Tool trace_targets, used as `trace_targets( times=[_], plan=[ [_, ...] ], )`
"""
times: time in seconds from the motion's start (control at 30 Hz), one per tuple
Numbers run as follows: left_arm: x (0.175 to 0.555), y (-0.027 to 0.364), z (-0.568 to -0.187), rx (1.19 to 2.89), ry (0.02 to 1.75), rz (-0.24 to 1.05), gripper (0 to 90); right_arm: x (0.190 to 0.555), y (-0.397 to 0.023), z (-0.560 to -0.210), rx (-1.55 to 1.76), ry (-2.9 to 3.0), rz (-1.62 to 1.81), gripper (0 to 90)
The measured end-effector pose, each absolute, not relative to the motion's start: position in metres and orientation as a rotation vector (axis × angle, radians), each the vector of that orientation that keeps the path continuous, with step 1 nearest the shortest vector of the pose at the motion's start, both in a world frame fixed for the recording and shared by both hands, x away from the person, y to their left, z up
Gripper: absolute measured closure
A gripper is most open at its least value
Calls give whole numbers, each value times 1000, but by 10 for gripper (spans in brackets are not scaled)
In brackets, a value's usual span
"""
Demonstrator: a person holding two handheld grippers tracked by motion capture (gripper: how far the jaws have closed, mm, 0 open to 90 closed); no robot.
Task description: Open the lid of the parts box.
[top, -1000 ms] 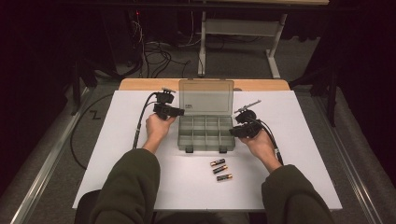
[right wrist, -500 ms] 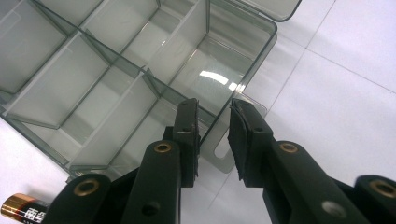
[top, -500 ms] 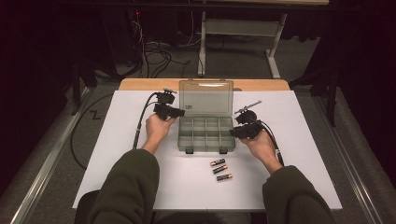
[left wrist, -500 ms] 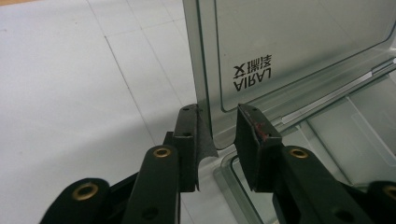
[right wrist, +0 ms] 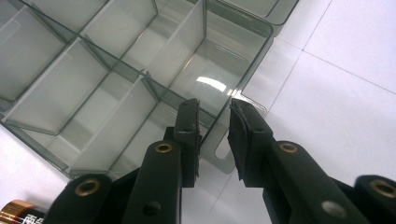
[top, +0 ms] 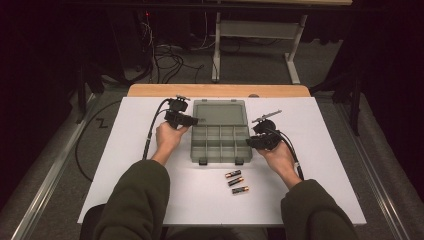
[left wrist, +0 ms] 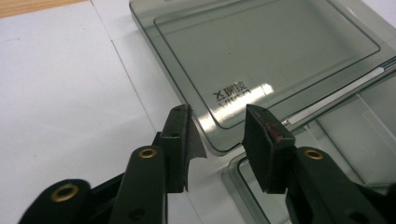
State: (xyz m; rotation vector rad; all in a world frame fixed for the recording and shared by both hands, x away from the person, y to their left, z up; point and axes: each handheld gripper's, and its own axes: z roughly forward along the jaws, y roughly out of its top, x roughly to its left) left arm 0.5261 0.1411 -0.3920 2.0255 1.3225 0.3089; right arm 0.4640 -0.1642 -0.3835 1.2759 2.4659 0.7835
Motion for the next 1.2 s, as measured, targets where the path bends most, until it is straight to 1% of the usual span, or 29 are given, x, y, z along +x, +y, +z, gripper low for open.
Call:
trace_targets(
  times=[0.03,0.17,0.33,0.5,0.6,0.67,0.77,1.0,1.1,1.2],
  plan=[
    [526,141,-391,2027,1320,310,585,464,-164,-384,1276,2464,787,746],
    [524,140,-388,2030,1308,310,555,464,-165,-384,1284,2466,804,719],
    [518,145,-384,2056,1317,300,539,461,-165,-384,1249,2452,824,694],
    [511,151,-378,2050,1311,295,513,457,-167,-379,1238,2419,879,649],
    [504,154,-373,2048,1298,293,497,454,-170,-375,1231,2412,907,629],
    [500,156,-370,2036,1296,306,481,451,-172,-374,1228,2418,925,647],
    [493,159,-367,2012,1284,294,470,448,-175,-377,1219,2437,926,646],
    [475,164,-359,1981,1250,311,452,437,-185,-373,1213,2385,999,604],
    [465,165,-354,1980,1226,344,434,430,-188,-371,1208,2363,1031,575],
    [457,166,-350,1973,1194,349,426,426,-192,-370,1206,2336,1068,542]
  ],
)
